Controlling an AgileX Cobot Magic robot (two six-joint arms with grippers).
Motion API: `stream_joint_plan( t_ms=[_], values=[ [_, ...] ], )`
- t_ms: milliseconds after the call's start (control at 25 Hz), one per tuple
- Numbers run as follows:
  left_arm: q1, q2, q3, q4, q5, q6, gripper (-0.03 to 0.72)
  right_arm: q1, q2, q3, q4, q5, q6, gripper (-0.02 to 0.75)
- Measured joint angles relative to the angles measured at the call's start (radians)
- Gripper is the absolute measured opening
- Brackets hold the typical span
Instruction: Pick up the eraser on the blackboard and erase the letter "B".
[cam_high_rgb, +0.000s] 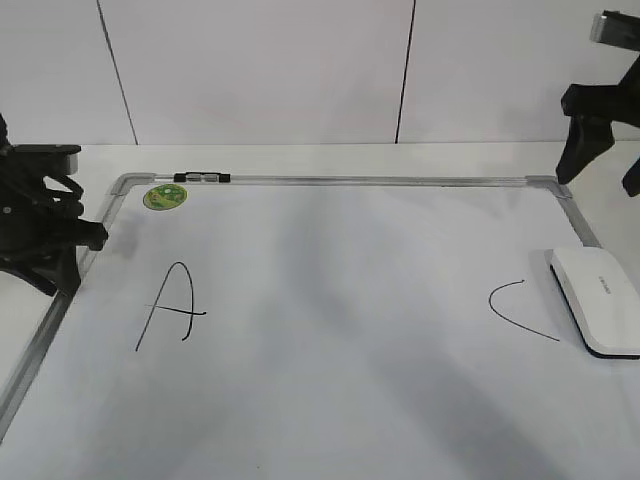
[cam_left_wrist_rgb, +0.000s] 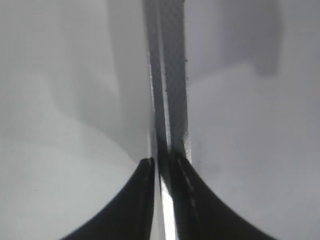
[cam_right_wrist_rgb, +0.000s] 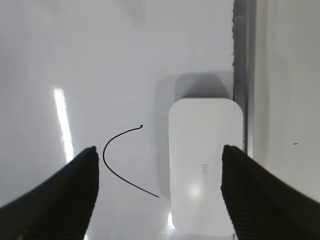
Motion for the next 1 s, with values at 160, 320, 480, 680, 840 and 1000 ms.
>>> stream_joint_plan(
  t_ms=[160, 320, 480, 680, 840, 1000],
  values=[
    [0.000, -0.002, -0.009, -0.002, 0.038, 0.001, 0.218, 0.000, -0.048, 0.000, 0.005, 0.002, 0.000, 0.585],
    [0.000, -0.020, -0.066, -0.002, 0.123, 0.004, 0.249, 0.000, -0.099, 0.000, 0.007, 0.003, 0.000, 0.585],
    [0.000, -0.063, -0.142, 0.003, 0.274, 0.004, 0.254, 0.000, -0.197, 0.000, 0.009, 0.007, 0.000, 0.585],
    [0.000, -0.131, -0.178, 0.022, 0.372, 0.004, 0.254, 0.000, -0.358, 0.045, 0.009, 0.012, 0.000, 0.585],
    [0.000, -0.243, -0.171, 0.028, 0.384, 0.004, 0.254, 0.000, -0.494, 0.097, -0.027, 0.025, 0.000, 0.584],
    [0.000, -0.417, -0.114, 0.041, 0.391, 0.004, 0.254, 0.000, -0.669, 0.192, -0.045, 0.031, -0.001, 0.583]
  ],
)
